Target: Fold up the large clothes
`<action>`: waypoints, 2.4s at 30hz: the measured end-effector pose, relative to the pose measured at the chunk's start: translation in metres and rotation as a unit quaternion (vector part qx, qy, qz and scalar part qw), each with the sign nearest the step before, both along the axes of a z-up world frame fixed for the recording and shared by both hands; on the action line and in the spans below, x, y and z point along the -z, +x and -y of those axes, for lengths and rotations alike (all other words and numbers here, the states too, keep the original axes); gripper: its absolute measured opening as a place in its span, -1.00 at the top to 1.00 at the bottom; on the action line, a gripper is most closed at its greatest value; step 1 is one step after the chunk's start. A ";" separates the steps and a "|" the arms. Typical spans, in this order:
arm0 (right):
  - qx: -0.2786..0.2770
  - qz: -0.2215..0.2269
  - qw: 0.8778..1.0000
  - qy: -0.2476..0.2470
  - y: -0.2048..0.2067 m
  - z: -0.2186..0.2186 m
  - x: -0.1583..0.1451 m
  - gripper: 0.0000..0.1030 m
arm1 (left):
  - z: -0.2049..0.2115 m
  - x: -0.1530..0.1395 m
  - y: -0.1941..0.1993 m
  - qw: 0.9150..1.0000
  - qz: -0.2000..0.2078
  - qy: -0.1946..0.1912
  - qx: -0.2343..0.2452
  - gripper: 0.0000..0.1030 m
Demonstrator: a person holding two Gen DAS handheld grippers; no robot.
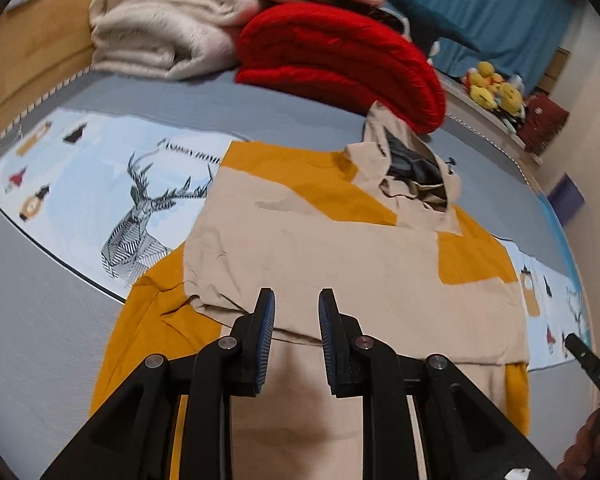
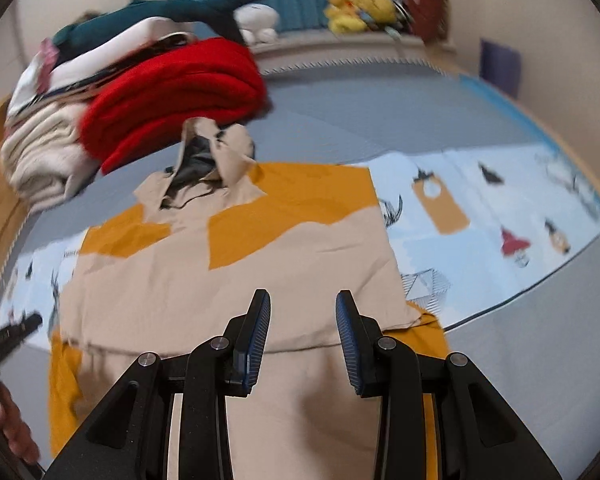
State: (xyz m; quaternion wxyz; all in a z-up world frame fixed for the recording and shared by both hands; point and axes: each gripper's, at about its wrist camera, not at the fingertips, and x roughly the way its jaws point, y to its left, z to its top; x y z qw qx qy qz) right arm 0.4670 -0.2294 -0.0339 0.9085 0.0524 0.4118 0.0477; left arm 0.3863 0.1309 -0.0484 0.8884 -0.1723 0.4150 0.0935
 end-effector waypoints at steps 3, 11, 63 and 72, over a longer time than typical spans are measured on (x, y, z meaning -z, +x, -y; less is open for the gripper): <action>-0.011 0.009 1.000 -0.004 -0.017 0.000 -0.004 0.31 | 0.007 -0.004 -0.011 1.000 0.015 0.021 0.007 0.63; 0.004 0.036 0.999 -0.012 -0.031 0.019 -0.021 0.31 | 0.026 -0.012 -0.016 0.996 0.032 0.068 0.049 0.63; 0.055 -0.001 0.998 -0.005 0.035 0.059 -0.020 0.61 | 0.095 -0.055 0.189 0.965 0.061 0.082 0.240 0.96; 0.049 0.015 0.998 0.046 0.009 0.055 -0.036 0.61 | 0.067 -0.023 0.029 0.988 0.026 0.064 0.135 0.95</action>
